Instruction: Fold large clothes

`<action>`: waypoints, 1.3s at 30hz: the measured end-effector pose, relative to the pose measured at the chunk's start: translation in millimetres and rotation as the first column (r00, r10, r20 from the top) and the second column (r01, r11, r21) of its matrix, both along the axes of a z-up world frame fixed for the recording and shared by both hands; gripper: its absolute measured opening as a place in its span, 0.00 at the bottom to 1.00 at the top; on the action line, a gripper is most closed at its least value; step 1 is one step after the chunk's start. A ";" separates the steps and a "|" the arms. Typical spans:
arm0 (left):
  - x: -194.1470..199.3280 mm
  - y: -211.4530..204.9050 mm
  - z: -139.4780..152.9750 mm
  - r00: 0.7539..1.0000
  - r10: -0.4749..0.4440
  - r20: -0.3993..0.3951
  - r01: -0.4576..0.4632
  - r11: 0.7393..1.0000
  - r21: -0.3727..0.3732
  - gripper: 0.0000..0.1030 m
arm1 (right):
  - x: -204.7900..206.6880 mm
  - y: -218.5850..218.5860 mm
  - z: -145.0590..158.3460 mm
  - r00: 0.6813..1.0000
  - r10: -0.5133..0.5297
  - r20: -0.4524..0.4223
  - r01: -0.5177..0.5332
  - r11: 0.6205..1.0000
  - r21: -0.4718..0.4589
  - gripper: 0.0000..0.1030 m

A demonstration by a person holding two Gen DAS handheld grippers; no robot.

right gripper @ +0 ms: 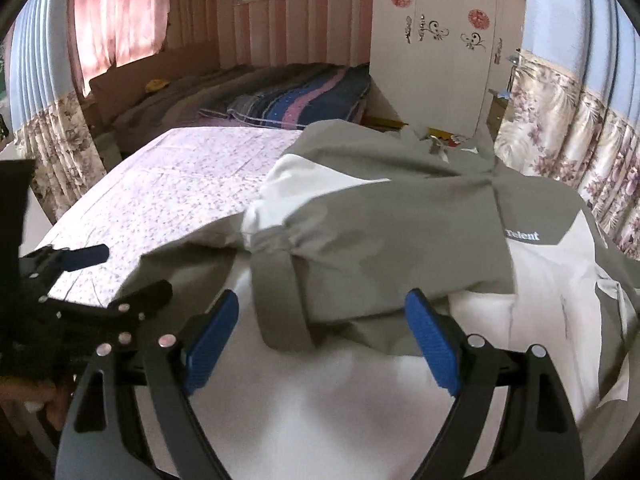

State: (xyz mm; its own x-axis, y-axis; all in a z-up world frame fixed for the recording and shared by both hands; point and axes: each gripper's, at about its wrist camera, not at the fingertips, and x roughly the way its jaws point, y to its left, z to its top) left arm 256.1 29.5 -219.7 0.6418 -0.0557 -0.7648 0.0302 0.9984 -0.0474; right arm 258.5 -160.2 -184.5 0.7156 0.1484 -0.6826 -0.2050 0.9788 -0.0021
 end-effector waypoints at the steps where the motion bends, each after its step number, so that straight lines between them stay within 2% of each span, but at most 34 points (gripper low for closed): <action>1: 3.0 -2.3 -2.5 1.000 -0.021 -0.010 0.021 1.000 -0.010 0.95 | -0.6 -4.8 -0.4 1.000 -0.009 -0.003 0.009 1.000 0.003 0.83; 2: 5.4 -5.6 -4.9 0.999 -0.043 -0.020 0.043 0.999 -0.017 0.87 | -1.3 -11.5 -0.4 1.000 -0.023 -0.004 0.023 1.000 0.008 0.83; 3: 8.6 -10.9 -8.1 0.997 -0.073 -0.038 0.072 0.997 -0.024 0.62 | -1.3 -19.5 -0.5 0.999 -0.034 -0.004 0.034 0.999 0.014 0.83; 4: 11.3 -16.2 -11.5 0.994 -0.097 -0.056 0.095 0.995 -0.023 0.44 | -1.3 -23.0 -0.3 0.999 -0.041 -0.004 0.041 0.999 0.016 0.83; 5: 13.3 -21.5 -15.3 0.990 -0.122 -0.074 0.121 0.992 -0.024 0.19 | -1.8 -30.0 0.3 0.998 -0.056 -0.002 0.056 0.998 0.018 0.83; 7: 13.0 -28.5 -15.9 0.990 -0.127 -0.060 0.127 0.992 0.002 0.01 | -2.1 -41.8 0.0 0.997 -0.078 -0.010 0.079 0.996 0.033 0.83; 11: 3.7 -27.1 -7.8 0.995 -0.093 -0.023 0.093 0.996 0.009 0.00 | -4.9 -48.9 -1.9 0.996 -0.083 -0.012 0.083 0.996 0.038 0.83; 16: -26.5 -13.4 3.2 0.999 -0.044 0.002 0.043 0.998 0.034 0.00 | -11.4 -50.1 -2.4 0.998 -0.066 -0.013 0.066 0.996 0.051 0.83; 22: -69.6 10.4 14.7 0.999 0.029 0.033 -0.031 0.998 0.057 0.02 | -23.1 -38.1 -6.5 1.000 0.003 -0.018 -0.001 0.998 0.069 0.83; 28: -70.9 13.8 12.3 0.999 0.032 0.034 -0.034 0.998 0.059 0.02 | -32.6 -4.7 -7.8 0.996 0.088 -0.011 -0.087 0.994 0.067 0.84; 31: -67.8 11.3 19.0 0.998 0.044 0.052 -0.046 0.998 0.048 0.06 | -33.4 14.4 -6.9 0.994 0.107 0.012 -0.108 0.993 0.044 0.84; 32: -66.1 11.7 22.0 0.997 0.051 0.057 -0.054 0.998 0.034 0.21 | -31.4 22.4 -7.8 0.994 0.107 0.018 -0.107 0.994 0.027 0.84; 33: -64.1 11.3 24.6 0.996 0.062 0.064 -0.064 0.998 0.030 0.50 | -31.6 27.2 -8.7 0.994 0.110 0.017 -0.111 0.994 0.021 0.84; 35: -63.7 12.3 31.2 0.992 0.089 0.094 -0.092 0.996 0.022 0.80 | -29.2 35.7 -10.4 0.993 0.117 0.019 -0.117 0.993 0.006 0.83; 37: -60.6 12.0 37.9 0.985 0.125 0.123 -0.129 0.991 0.027 0.85 | -24.0 44.2 -14.5 0.993 0.111 0.025 -0.111 0.993 -0.028 0.83; 38: -58.6 12.0 40.3 0.983 0.131 0.127 -0.135 0.991 0.023 0.92 | -21.7 48.1 -14.9 0.993 0.121 0.018 -0.120 0.992 -0.030 0.82; 39: -55.6 10.8 42.5 0.983 0.135 0.126 -0.139 0.990 0.021 0.95 | -19.6 50.0 -16.2 0.991 0.132 0.016 -0.131 0.991 -0.035 0.68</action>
State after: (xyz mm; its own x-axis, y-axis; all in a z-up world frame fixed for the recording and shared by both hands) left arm 200.5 40.4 -177.3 0.7320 0.0605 -0.6786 -0.1032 0.9944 -0.0226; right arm 238.9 -110.3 -200.7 0.7036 0.2192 -0.6759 -0.3315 0.9426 -0.0394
